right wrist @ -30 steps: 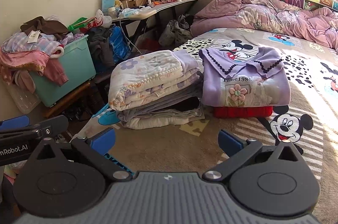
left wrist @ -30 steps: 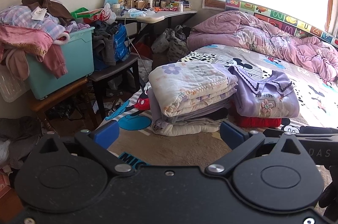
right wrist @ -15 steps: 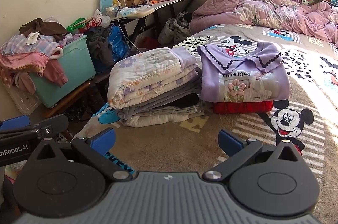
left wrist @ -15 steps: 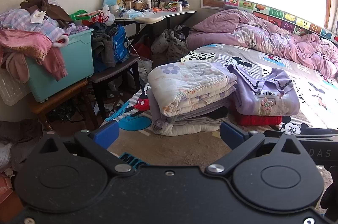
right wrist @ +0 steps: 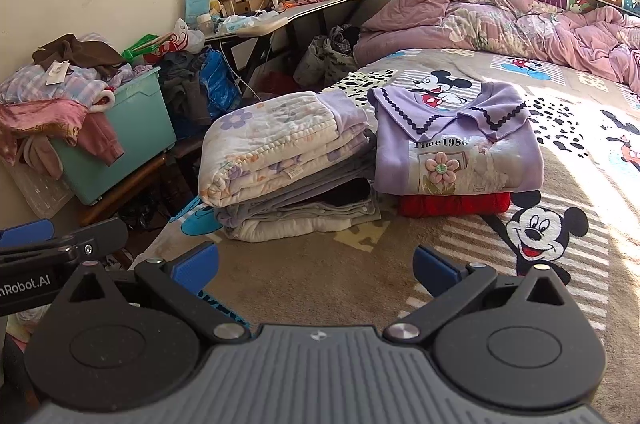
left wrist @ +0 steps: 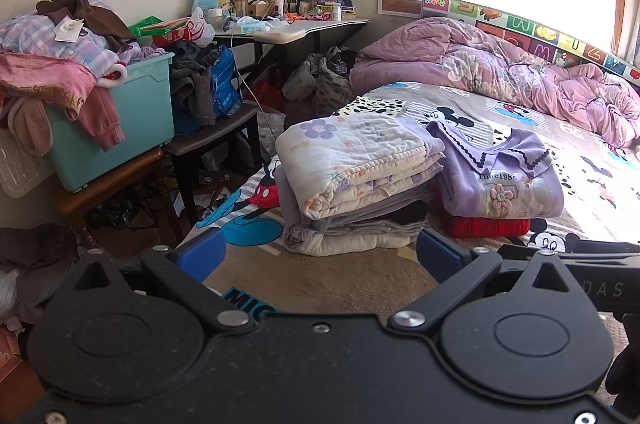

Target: Fold clothes

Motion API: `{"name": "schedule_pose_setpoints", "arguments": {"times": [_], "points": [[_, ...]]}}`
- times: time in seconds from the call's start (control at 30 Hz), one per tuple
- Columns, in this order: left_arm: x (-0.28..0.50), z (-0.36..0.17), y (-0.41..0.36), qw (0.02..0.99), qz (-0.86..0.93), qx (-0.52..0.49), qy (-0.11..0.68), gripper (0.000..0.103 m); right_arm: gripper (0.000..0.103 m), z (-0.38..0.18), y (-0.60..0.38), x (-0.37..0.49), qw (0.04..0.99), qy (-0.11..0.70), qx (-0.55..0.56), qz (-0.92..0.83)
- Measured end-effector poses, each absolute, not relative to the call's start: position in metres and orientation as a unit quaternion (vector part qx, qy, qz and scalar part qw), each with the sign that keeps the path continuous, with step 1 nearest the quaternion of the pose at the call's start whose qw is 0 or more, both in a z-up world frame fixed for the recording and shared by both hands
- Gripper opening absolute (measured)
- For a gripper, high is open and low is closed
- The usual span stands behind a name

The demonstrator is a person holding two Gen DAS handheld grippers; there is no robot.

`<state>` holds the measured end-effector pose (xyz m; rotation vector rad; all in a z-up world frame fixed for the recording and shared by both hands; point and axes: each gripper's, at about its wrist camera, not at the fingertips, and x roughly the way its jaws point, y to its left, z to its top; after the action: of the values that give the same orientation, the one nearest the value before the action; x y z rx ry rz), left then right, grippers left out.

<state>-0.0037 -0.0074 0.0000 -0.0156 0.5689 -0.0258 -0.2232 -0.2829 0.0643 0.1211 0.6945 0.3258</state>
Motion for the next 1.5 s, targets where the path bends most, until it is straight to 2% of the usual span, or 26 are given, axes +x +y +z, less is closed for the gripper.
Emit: {"name": "schedule_pose_setpoints", "arguments": {"times": [1.07,1.5], "points": [[0.004,-0.008,-0.011,0.961,-0.018,-0.002,0.277,0.103,0.103,0.055,-0.280,-0.215,0.926,0.341,0.052,0.156],[0.029,-0.025,-0.008,0.973,0.006,0.017,0.231,0.103,0.103,0.047,-0.278,-0.189,0.931,0.331,0.041,0.146]]}}
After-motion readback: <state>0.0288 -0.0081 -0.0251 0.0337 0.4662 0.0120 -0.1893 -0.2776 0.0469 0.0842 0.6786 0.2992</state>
